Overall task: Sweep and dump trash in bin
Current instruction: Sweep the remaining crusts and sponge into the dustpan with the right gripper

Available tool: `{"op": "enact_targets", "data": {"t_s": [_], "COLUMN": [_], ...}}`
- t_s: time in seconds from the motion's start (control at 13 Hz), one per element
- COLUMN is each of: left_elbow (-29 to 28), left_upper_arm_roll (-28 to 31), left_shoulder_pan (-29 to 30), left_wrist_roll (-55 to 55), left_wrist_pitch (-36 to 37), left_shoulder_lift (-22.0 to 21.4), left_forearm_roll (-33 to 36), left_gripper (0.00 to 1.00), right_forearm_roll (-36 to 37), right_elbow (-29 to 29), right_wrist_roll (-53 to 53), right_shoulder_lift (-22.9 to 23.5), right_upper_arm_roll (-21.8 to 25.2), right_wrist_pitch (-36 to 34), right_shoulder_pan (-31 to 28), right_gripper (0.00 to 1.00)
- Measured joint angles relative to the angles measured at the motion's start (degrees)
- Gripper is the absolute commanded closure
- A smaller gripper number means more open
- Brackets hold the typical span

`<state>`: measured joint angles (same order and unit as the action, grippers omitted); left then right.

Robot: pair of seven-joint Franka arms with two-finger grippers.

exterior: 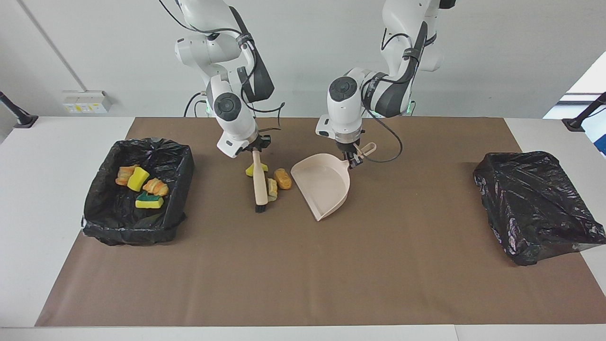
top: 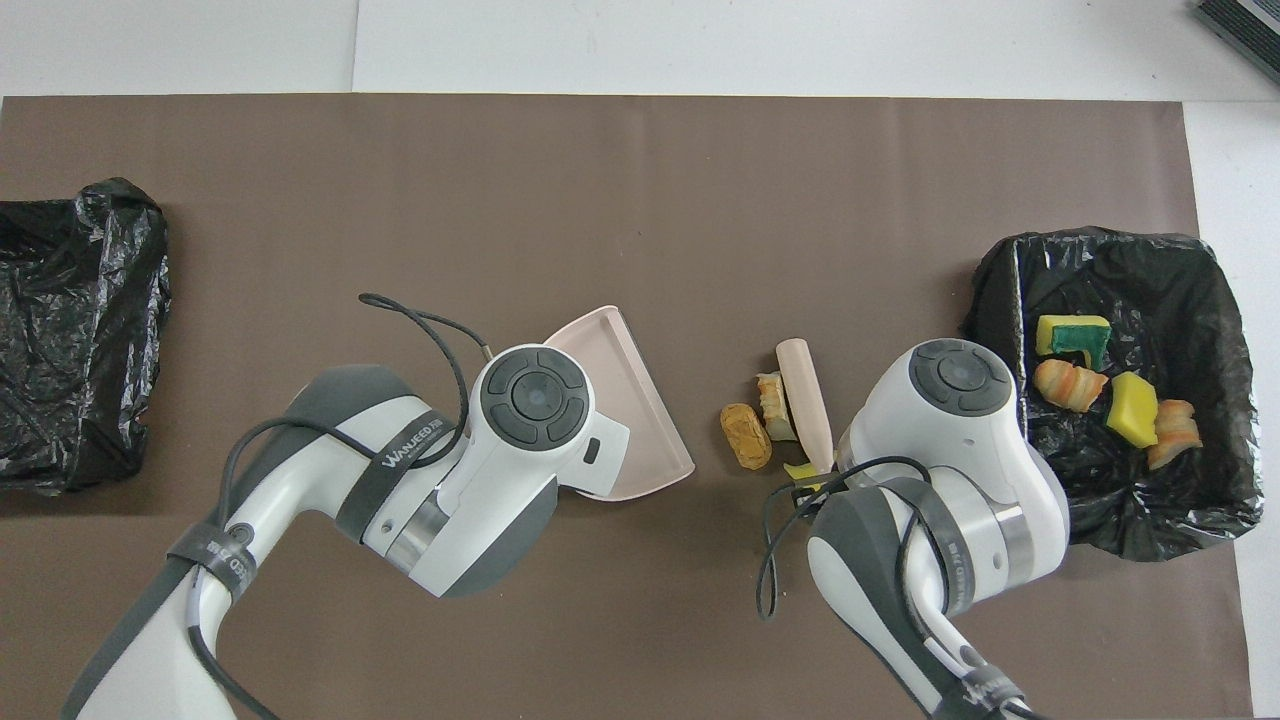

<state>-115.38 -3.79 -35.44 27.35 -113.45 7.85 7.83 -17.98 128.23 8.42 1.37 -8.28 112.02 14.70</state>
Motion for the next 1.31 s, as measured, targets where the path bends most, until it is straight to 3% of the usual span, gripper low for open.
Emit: {"op": "enact_targets", "data": {"t_s": [0.31,0.62,0.85,1.0,1.31], "left_elbow": [-3.1,-3.6,-3.7,-3.8,-4.3], "left_upper_arm_roll": [0.0,0.2,0.4,0.4,0.3], "left_shoulder_pan": [-0.3,-0.3,-0.3,-0.3,-0.3], "left_wrist_roll": [0.1,1.9,5.7,6.5,7.7], "left_wrist_pitch": [-0.1,-0.9,-1.7,-1.9,-2.3], "left_shoulder_lift": [-2.0,-2.3,-2.3,-2.3,-2.3], "left_forearm_roll": [0.0,0.1,0.1,0.1,0.2], "left_gripper": [1.00,1.00,1.00,1.00,1.00], "right_forearm_roll": [-12.0,-13.4,0.4,11.3,16.4], "right_elbow": [-1.8,-8.0,-9.6,-7.1,4.2], "right_wrist_roll": [2.7,3.9,7.4,10.1,11.2], "right_shoulder_lift": [0.3,0.3,-2.8,-5.6,-9.2], "right_upper_arm_roll": [-0.2,0.7,1.4,1.2,1.2], "right_wrist_pitch": [1.8,-4.8,-12.0,-13.5,-11.2], "right_shoulder_pan": [5.7,4.4,1.5,1.4,0.7], "right_gripper": [1.00,1.00,1.00,1.00,1.00]}}
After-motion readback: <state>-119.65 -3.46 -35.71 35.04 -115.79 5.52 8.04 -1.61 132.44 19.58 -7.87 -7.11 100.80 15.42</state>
